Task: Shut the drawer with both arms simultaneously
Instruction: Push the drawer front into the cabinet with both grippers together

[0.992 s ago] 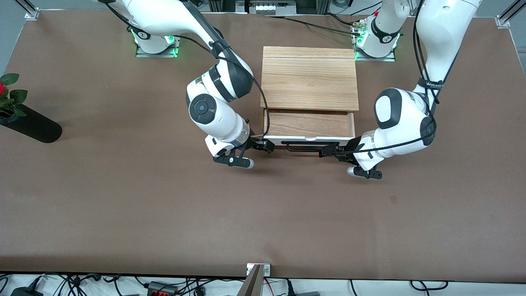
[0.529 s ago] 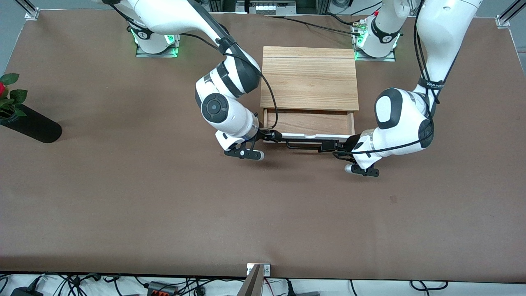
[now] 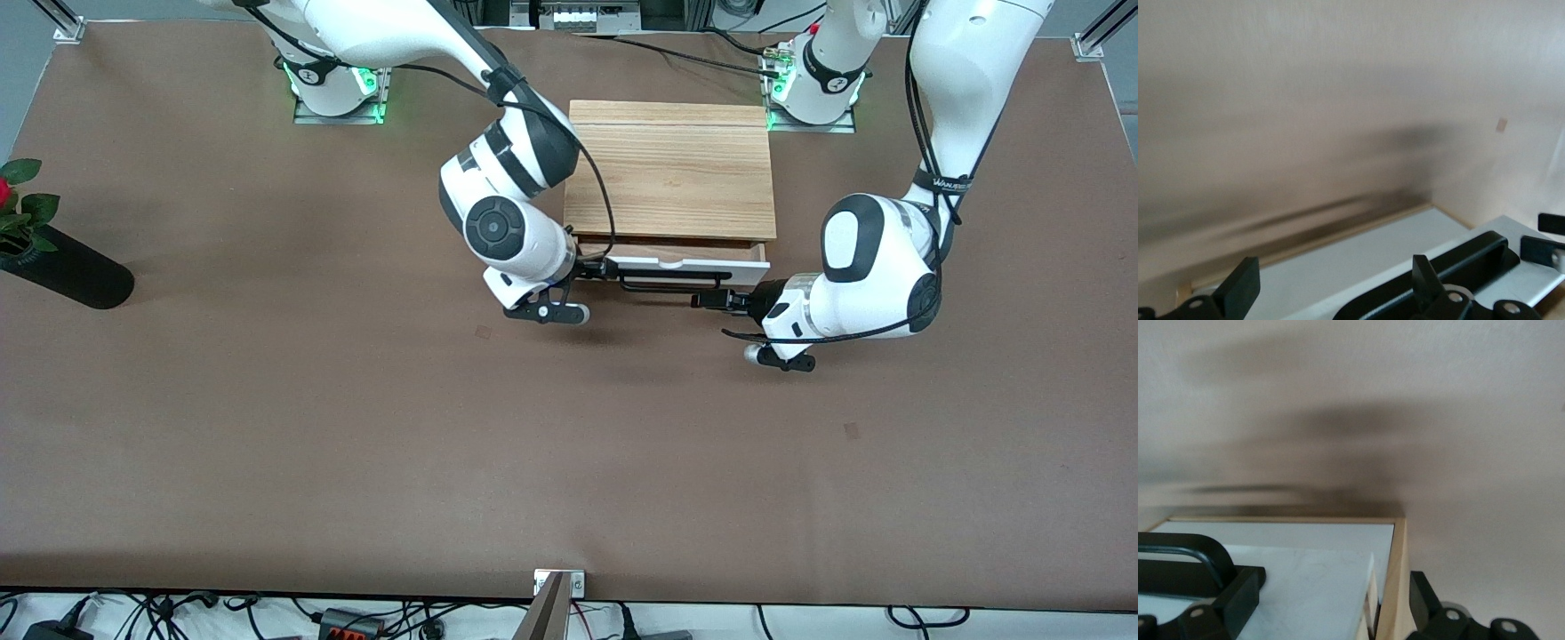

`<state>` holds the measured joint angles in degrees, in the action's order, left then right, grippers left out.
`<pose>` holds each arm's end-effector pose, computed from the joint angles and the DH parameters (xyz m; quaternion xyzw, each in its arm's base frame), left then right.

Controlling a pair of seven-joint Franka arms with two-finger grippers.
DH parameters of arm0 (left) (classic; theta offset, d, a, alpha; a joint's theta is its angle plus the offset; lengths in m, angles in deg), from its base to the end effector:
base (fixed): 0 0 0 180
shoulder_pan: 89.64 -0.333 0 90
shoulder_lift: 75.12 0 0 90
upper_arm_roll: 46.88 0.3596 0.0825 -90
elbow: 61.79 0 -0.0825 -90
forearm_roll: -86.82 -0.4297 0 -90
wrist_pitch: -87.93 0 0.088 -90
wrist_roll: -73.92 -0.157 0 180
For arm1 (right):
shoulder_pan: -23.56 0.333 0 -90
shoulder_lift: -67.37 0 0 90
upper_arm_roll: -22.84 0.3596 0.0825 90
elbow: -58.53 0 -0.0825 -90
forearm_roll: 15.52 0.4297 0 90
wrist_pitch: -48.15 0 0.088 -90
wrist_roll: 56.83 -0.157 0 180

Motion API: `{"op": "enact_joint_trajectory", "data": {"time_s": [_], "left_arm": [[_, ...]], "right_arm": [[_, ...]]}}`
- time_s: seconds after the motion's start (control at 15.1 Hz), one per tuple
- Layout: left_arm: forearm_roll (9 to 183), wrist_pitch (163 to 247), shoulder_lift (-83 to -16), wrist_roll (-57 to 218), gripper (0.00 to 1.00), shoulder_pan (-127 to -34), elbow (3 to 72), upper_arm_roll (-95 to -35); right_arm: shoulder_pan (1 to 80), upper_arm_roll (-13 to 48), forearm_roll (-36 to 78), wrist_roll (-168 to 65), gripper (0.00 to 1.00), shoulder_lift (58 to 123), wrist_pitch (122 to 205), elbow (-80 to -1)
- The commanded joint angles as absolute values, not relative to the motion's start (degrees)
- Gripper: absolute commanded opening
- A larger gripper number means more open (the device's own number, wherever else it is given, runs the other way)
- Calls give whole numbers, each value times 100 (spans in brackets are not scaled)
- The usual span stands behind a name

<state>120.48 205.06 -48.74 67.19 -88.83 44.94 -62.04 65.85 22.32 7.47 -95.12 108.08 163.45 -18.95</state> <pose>0.6206 -0.2288 0.2384 0.9463 -0.0170 -0.1552 0.2830 0.5675 0.5634 0.2673 -0.9825 0.0589 0.1314 0.1182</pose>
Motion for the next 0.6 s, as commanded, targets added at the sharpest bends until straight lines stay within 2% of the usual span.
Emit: {"op": "enact_joint_trajectory", "data": {"time_s": [0.0, 0.26, 0.53], "left_arm": [[12198, 20071, -5077, 6820, 100, -8964, 4641, -6261], [12198, 19509, -5060, 6812, 100, -9035, 4641, -6253], [12198, 19411, -5060, 6820, 100, -9044, 4833, -6261]], "right_arm": [[6627, 2276, 795, -9367, 100, 10851, 16057, -1864], [6741, 2276, 777, -9120, 100, 10842, 15635, -1899], [6742, 2267, 760, -8803, 100, 10842, 15441, -1969]]}}
